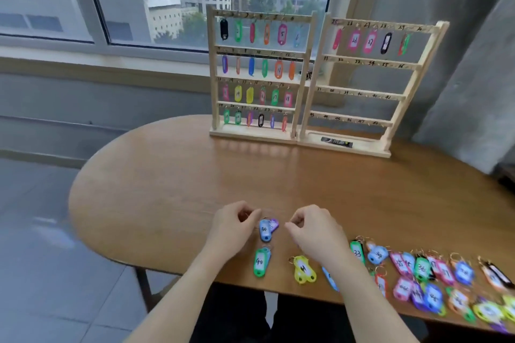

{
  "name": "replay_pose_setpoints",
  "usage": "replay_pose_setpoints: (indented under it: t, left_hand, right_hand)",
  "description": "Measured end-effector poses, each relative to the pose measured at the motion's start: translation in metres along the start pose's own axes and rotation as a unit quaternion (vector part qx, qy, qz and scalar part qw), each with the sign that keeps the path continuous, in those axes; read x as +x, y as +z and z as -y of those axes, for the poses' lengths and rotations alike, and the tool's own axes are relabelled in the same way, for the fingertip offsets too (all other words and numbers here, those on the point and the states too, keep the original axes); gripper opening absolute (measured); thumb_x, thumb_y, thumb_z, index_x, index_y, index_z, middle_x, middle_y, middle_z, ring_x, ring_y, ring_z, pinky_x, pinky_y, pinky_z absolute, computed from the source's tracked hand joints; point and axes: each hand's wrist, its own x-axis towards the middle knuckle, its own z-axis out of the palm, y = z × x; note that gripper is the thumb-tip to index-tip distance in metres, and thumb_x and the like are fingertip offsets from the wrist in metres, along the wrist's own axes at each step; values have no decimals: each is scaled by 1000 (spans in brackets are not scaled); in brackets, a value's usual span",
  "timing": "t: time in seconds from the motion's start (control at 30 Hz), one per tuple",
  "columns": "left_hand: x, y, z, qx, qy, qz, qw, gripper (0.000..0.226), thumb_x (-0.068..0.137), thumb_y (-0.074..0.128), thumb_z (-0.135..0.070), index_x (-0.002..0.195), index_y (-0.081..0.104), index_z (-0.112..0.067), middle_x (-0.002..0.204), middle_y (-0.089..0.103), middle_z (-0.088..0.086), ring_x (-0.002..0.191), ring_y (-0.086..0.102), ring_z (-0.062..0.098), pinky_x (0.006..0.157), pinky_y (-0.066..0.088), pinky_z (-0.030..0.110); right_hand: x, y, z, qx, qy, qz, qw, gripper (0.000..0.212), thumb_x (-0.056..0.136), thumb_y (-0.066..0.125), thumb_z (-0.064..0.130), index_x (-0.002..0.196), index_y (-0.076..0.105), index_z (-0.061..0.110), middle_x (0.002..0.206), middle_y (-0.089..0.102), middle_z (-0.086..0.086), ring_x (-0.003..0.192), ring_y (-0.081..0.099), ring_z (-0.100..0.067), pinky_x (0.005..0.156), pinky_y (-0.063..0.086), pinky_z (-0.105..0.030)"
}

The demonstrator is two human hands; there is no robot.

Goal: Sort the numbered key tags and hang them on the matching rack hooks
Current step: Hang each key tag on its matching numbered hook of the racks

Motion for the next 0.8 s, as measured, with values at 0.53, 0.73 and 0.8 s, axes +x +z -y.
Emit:
replay_pose_setpoints:
  t: [0.53, 0.73, 0.8]
  left_hand:
    - [16, -11, -10, 56, -87, 123, 987, 22, 85, 76, -29, 71, 68, -14, 61, 61, -6, 48, 48, 6, 44, 36, 18]
    - [13, -17, 1, -8, -49, 86, 995, 19, 98, 61, -25, 79, 60, -22, 68, 62, -13, 62, 52, -1, 57, 38, 16]
    - [14, -20, 0, -24, -55, 65, 996, 19, 98, 59, -21, 79, 58, -20, 68, 61, -12, 60, 51, -2, 57, 37, 14]
  right_hand:
    - [20, 22, 32, -84, 30, 34, 995, 35, 91, 62, 52, 102, 63, 19, 107, 66, -2, 103, 63, -31, 77, 46, -36]
    - [26, 25, 49, -88, 38, 22, 995, 43, 96, 51, 62, 93, 55, 19, 106, 67, -3, 104, 64, -30, 73, 39, -35]
    - [30, 25, 56, -94, 30, 22, 995, 38, 102, 46, 55, 89, 50, 19, 108, 68, -4, 104, 65, -31, 73, 37, -35]
